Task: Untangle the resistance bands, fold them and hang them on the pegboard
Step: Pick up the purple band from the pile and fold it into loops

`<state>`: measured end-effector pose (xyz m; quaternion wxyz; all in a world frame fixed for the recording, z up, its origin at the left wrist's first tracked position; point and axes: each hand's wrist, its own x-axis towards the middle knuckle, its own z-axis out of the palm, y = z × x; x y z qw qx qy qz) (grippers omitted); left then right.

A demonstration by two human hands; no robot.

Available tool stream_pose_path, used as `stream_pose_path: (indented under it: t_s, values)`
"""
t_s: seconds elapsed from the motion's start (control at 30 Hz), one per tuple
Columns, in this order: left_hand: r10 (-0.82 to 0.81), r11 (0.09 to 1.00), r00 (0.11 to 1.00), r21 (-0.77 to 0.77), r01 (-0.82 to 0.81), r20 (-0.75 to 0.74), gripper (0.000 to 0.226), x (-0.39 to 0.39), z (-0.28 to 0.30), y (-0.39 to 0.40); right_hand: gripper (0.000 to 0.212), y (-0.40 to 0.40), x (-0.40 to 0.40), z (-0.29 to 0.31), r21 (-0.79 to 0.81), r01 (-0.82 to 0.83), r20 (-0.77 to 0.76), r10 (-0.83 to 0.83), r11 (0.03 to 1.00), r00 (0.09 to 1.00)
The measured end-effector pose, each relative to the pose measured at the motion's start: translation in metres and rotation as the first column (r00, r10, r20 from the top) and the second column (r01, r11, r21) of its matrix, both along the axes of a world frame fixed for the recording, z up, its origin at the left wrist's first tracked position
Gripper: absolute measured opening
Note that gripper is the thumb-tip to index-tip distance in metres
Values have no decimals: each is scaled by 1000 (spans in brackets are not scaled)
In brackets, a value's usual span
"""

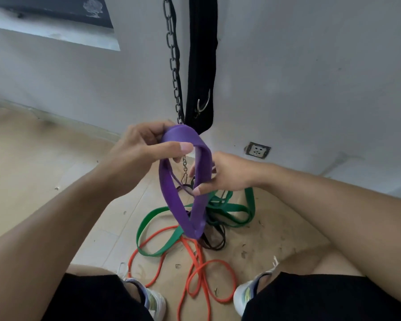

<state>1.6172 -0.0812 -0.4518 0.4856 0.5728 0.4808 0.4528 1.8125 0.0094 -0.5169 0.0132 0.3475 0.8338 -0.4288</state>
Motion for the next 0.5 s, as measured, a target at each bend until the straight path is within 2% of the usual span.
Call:
stream_pose_path:
  t_s: [0.1, 0.2, 0.27, 0.4, 0.47, 0.5]
  values:
    - [47, 999, 999, -7, -47, 21, 13, -8, 2, 1, 17, 7, 0, -8, -31, -22, 45, 23, 999, 999]
    - [121, 990, 992, -64, -123, -35, 27, -22, 1, 3, 14, 16, 6, 0, -18, -8, 89, 10, 1000, 996]
    - [208, 967, 967, -116, -226, -149, 39, -32, -3, 7, 18, 24, 14, 10, -26, 34, 96, -31, 999, 995]
    - [356, 855, 829, -207, -475, -433, 37, -48, -22, 12, 29, 30, 26, 27, -95, 143, -8, -144, 985, 989]
    - [356, 829, 778, -210, -518, -517, 51, -47, -27, 11, 33, 27, 26, 34, -91, 189, -68, -196, 978, 978]
    - [328, 849, 762, -180, -497, -558, 59, -43, -27, 10, 34, 25, 24, 37, -79, 200, -86, -207, 977, 975]
